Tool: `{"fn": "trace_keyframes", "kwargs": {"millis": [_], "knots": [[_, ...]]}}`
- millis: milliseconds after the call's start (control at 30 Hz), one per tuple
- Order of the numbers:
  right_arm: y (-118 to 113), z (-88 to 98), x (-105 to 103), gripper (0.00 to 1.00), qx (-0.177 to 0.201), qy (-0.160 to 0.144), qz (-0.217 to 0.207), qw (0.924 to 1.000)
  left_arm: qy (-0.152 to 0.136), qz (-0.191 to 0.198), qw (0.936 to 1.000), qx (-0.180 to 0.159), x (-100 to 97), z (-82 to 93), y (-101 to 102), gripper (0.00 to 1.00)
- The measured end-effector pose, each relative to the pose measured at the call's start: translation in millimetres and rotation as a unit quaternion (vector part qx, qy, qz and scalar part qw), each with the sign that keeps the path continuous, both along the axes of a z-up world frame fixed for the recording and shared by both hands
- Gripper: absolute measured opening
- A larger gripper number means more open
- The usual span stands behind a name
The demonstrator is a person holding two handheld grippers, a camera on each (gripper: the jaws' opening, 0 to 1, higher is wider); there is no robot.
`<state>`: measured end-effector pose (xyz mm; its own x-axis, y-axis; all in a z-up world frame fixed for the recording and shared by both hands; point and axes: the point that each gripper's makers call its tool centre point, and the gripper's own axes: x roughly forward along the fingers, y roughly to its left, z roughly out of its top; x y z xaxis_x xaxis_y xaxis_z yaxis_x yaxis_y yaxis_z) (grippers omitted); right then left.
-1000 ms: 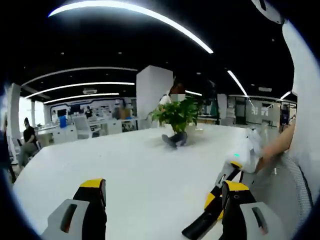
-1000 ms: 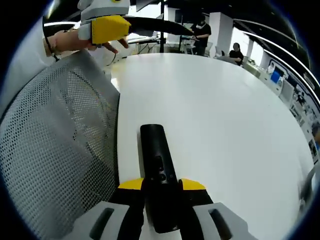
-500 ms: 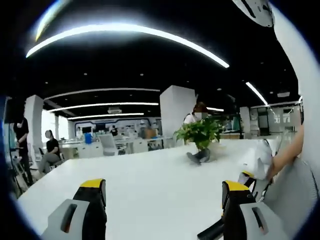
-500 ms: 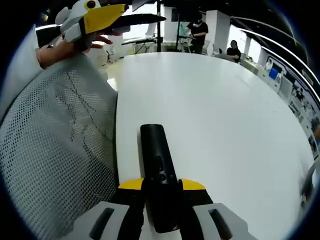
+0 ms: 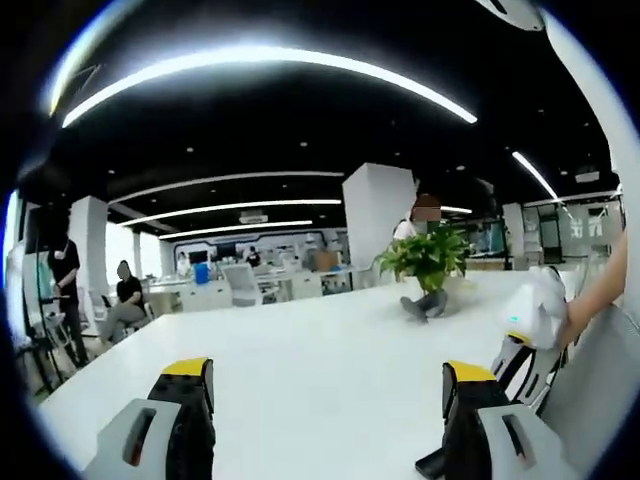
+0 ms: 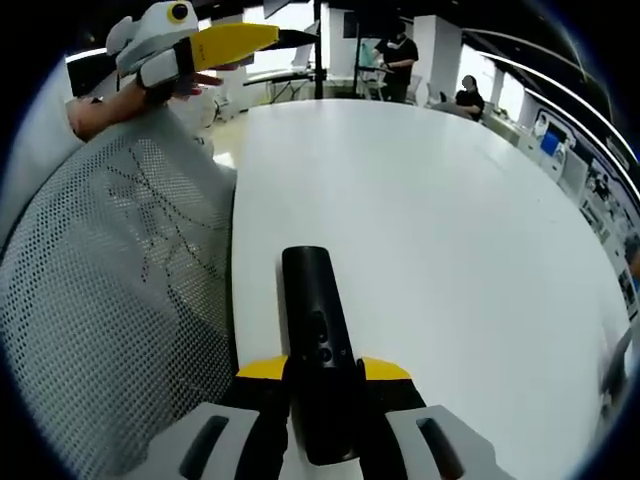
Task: Press the specified remote control buttons in sequence, fully releasing each button before pressing the next.
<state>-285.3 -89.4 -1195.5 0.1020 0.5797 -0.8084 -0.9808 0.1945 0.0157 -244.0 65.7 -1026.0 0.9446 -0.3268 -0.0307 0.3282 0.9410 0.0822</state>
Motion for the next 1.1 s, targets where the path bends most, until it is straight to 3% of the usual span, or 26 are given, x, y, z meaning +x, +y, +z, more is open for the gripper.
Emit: {"fn": "trace_keyframes", "kwargs": {"millis": [100, 167, 233, 400, 667, 1100], "knots": [[0, 0.0, 0, 0.22, -0.006, 0.002, 0.006, 1.0000, 0.006, 0.036, 0.9990, -0.024, 0.4, 0.6, 14, 1.00], [0, 0.4, 0, 0.22, -0.011, 0.005, 0.008, 0.9999, 0.045, 0.063, 0.9958, -0.048, -1.1, -8.0, 24, 1.00], [1, 0.9, 0, 0.22, -0.017, 0.011, 0.009, 0.9998, 0.065, 0.076, 0.9927, -0.068, -1.5, -13.0, 31, 1.00], [1, 1.6, 2, 0.22, -0.028, 0.029, 0.016, 0.9991, 0.020, 0.087, 0.9933, -0.074, -3.5, 2.4, 39, 1.00], [0, 0.6, 15, 0.21, -0.046, 0.029, 0.037, 0.9979, 0.029, 0.091, 0.9936, -0.060, -2.9, -1.8, 39, 1.00], [-5, 0.1, 62, 0.21, -0.060, 0.022, 0.040, 0.9972, 0.039, 0.096, 0.9931, -0.055, -2.4, -6.0, 41, 1.00]]}}
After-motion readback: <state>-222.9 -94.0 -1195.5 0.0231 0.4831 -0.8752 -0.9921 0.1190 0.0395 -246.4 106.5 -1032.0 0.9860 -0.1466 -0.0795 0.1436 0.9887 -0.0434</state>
